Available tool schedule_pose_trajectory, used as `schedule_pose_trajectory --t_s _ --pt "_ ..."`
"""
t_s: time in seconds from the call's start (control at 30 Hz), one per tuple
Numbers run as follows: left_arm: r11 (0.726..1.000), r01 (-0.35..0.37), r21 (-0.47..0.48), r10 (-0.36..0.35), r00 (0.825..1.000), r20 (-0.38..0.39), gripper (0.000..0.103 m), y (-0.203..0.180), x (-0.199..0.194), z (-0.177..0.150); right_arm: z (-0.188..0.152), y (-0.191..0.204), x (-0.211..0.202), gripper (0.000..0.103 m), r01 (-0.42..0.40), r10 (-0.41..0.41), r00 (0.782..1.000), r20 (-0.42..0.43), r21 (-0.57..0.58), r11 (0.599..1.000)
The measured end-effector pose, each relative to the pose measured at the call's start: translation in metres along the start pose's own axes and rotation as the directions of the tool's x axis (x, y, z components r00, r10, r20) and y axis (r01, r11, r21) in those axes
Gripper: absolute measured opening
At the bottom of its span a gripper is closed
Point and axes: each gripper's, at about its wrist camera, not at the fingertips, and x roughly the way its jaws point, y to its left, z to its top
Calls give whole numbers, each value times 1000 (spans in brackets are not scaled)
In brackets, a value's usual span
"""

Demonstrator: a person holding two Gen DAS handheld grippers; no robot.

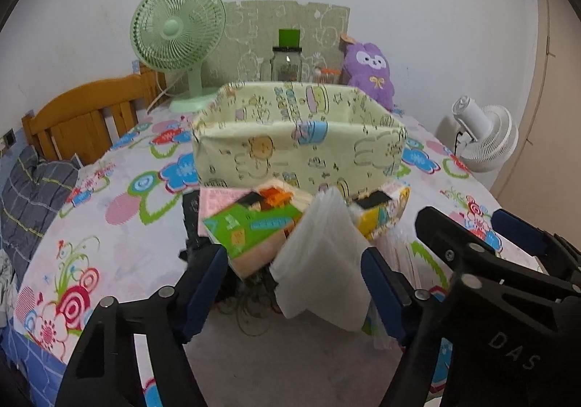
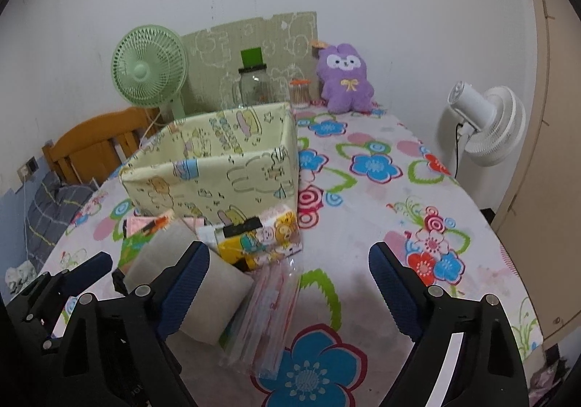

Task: Organize soft objects
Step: 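Move the left gripper to the white cloth while the right gripper approaches the clear zip bags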

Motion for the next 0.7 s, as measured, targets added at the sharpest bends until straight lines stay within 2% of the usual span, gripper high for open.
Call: schedule_pose_trajectory --t_s 0.33,0.5,0.63,0.7 --pt "999 -9 37 10 1000 -20 67 -13 10 -12 -11 3 21 84 -3 3 997 -78 -7 1000" --pt "999 -12 52 14 999 -38 54 -17 16 -13 -13 6 31 75 -3 2 994 -112 -11 1000" --pt "998 -11 57 14 999 -52 48 -18 20 -14 -15 7 37 71 -13 13 991 -137 -5 1000" --pt "998 -13 60 16 998 -59 45 -18 22 -14 -16 7 41 65 -26 26 988 -155 6 1000"
